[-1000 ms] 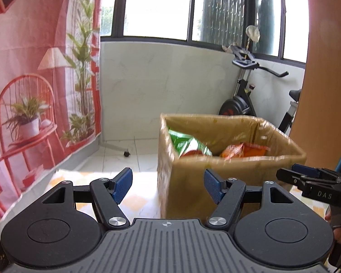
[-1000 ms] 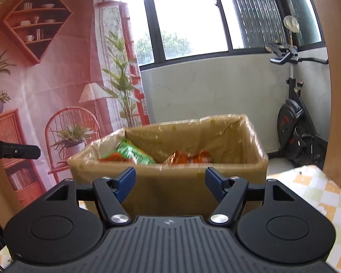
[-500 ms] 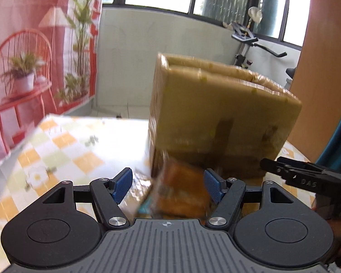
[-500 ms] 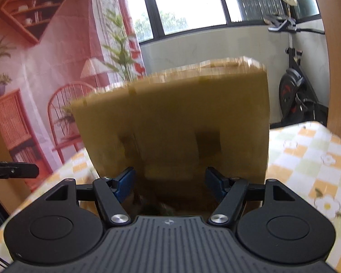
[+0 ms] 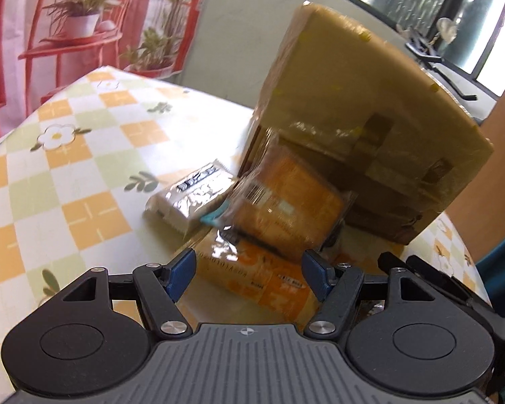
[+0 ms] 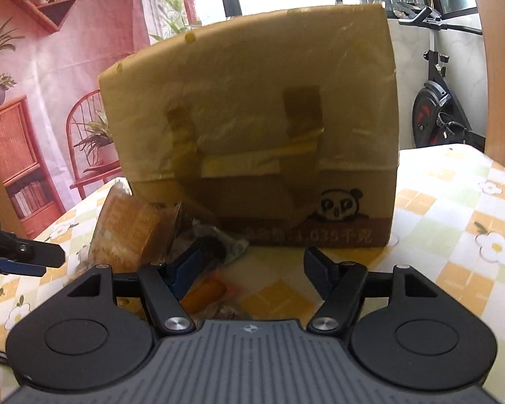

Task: Organize snacks
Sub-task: 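Lower both tools back to the snacks in front of the box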

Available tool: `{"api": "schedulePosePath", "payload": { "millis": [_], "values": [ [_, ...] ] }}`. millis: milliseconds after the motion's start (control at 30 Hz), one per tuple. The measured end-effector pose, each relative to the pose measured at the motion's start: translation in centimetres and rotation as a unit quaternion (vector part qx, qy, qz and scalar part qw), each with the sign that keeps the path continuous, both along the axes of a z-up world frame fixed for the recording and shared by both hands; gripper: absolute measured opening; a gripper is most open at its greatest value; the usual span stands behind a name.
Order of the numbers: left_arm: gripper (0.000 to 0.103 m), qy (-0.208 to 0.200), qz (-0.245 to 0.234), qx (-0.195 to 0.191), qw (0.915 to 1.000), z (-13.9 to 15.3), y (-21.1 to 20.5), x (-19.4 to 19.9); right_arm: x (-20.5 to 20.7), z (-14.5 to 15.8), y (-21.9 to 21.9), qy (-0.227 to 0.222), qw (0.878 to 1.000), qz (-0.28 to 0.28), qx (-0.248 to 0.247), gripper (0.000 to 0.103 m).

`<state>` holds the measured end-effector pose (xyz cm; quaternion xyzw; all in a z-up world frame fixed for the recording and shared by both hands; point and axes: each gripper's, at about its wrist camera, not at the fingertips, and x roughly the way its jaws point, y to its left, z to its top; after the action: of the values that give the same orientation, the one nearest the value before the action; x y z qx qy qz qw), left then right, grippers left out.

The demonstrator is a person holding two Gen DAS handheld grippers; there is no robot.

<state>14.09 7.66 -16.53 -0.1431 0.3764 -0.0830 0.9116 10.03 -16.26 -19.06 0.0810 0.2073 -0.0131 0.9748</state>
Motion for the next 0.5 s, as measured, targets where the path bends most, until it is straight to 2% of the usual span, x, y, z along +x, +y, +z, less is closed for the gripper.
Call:
{"api": "schedulePosePath", "payload": {
  "millis": [433,500],
  "values": [
    [0.072,0.055,0.037,-0.021,0.9976,-1.7,-1.4,2.1,0.1,-0.8,-0.2,0.002,1.0,-0.008,0.004,0.071],
    [0.076,0.058,0.044,-0.022,0.9971,-1.9,-1.9,2.6,0.0,-0.8,-0.3,0.001,1.0,-0.01,0.008,0.071]
  ]
}}
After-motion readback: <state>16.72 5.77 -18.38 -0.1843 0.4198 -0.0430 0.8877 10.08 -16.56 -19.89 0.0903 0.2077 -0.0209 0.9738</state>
